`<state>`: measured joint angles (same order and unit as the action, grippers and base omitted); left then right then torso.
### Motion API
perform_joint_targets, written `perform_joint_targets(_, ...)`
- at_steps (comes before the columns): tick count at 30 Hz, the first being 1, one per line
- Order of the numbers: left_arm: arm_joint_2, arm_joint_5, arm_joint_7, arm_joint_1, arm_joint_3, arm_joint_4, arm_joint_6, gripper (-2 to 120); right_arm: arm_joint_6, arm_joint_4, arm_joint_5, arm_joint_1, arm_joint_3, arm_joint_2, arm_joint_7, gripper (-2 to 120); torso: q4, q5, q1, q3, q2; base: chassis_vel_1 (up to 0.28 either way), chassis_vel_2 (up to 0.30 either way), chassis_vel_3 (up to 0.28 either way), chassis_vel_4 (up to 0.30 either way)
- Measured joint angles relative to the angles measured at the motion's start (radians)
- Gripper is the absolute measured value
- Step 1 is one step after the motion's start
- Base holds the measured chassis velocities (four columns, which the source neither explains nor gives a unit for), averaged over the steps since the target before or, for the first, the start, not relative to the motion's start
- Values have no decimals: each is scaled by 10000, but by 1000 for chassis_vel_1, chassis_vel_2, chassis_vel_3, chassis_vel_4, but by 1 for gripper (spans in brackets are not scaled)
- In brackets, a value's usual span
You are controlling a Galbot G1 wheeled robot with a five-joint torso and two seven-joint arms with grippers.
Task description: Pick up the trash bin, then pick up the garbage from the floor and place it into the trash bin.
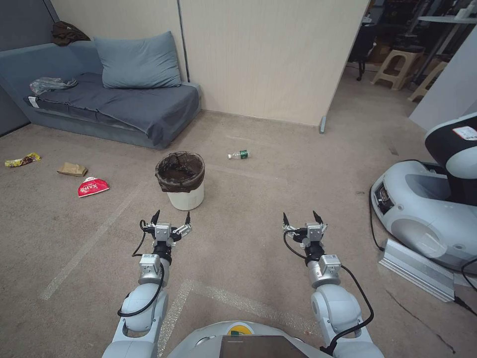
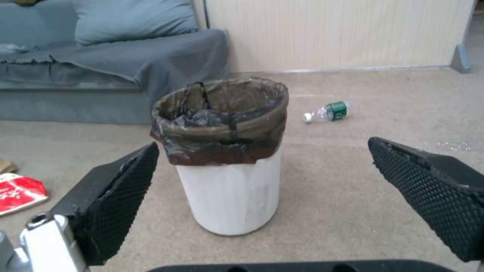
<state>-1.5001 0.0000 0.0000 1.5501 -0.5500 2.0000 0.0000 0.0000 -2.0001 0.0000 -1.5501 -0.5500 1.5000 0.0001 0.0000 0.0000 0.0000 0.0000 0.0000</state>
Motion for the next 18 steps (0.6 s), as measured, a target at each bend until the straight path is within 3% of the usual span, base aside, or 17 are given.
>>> perform_joint_targets(18, 78, -46, -168, 109, 0, 273, 258, 100, 99, -245, -33, -162, -80, 107, 130, 100, 5, -1, 0, 1, 0, 0, 0, 0, 0)
